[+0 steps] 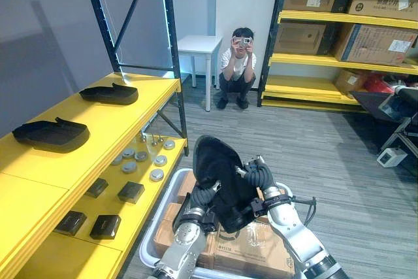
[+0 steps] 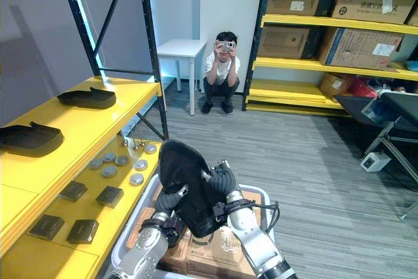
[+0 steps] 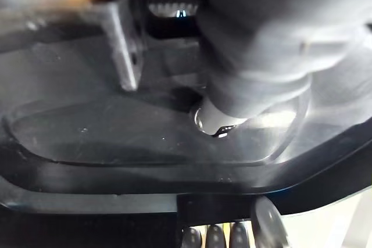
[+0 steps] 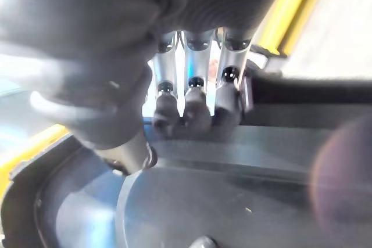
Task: Walk over and take plastic housings, then place them on the shelf
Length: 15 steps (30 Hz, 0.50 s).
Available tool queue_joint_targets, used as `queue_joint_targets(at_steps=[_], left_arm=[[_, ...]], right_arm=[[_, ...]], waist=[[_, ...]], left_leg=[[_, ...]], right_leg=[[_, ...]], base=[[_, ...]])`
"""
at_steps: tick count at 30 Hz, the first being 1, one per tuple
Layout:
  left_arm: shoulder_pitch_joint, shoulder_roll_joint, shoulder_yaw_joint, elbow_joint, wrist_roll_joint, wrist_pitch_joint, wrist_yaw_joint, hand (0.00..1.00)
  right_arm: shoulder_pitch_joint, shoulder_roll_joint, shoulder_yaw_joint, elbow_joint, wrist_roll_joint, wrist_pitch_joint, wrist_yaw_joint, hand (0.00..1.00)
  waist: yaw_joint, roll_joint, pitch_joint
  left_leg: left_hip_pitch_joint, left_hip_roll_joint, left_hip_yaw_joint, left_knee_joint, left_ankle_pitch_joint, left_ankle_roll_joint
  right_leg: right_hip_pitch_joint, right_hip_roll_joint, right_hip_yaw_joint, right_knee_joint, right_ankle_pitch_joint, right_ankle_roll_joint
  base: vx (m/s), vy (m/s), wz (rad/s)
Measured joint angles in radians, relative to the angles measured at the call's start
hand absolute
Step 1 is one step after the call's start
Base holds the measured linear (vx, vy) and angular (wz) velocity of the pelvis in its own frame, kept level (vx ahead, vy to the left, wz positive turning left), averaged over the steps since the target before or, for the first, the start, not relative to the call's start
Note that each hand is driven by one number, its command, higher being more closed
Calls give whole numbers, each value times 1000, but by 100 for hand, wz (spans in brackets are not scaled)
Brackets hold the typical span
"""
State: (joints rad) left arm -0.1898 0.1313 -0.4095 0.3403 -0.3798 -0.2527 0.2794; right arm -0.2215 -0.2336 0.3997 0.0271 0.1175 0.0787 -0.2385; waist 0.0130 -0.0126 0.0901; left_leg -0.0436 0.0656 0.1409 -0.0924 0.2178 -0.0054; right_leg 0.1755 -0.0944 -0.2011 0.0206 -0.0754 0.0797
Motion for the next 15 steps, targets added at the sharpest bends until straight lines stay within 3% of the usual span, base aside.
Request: queue_joint_targets(at_steps=[3,6,8,10,13,15], left_arm=[[65,23,68,-70,111,0,-13,100],[134,35,172,-178,196,-3,-5,100],[154,56,249,-215,219,-16,-4,100],[171,99,317,-214,241,-28,-13,100],[204,141,356,-210,247,-40,-52,100],[209,138,356,-187,175,-52,-101,100]], right_arm=[[65,19,-34,-18,71,-39,53,0],[158,11,-168,-8,179,-52,117,0],[221,-30,-254,-9,352,-59,224,0],[256,-79,-323,-16,546,-60,382,0],[258,-91,-384,-67,668,-67,508,0],[259,-94,-411,-125,719,-90,578,0]], waist=[[1,-8,2],[2,-8,2],[-1,-8,2],[-17,-7,2],[-35,-7,3],[-35,-7,3]], left_leg=[[-5,-1,-1,0,1,-1],[-6,-8,-3,0,1,0],[-6,-10,-4,-1,1,0],[-6,-10,-3,-1,1,0],[-10,-7,0,-1,1,0],[-18,-6,1,-1,1,0]], right_leg=[[-6,0,-2,6,-1,-1],[-9,-4,-4,15,-8,3],[-19,-7,-4,36,-19,3],[-24,-8,-3,40,-23,0],[-30,-8,0,40,-24,0],[-39,-8,1,40,-23,0]], base=[[0,0,0],[-7,2,3],[-9,1,2],[0,0,0],[-23,1,-5],[0,0,0]])
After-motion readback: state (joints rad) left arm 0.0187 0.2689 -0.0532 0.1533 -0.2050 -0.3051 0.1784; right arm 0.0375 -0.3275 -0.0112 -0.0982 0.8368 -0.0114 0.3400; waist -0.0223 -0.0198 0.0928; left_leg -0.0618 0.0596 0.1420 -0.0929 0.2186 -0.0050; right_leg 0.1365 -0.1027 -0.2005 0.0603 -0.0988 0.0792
